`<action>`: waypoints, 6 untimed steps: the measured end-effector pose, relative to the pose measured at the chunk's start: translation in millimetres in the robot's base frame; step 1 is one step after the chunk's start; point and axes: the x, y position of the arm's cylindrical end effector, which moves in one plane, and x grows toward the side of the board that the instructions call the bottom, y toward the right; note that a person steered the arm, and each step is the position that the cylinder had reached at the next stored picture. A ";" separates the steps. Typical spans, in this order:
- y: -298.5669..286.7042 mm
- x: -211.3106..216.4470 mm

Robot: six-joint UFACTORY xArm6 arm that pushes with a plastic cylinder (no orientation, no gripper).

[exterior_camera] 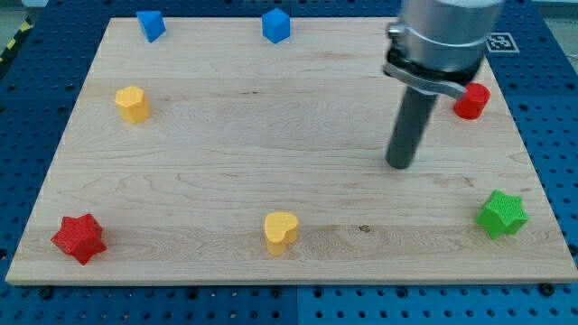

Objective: Push the green star upwards

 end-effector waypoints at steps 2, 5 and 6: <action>92.2 25.1; 131.4 74.5; 131.3 91.5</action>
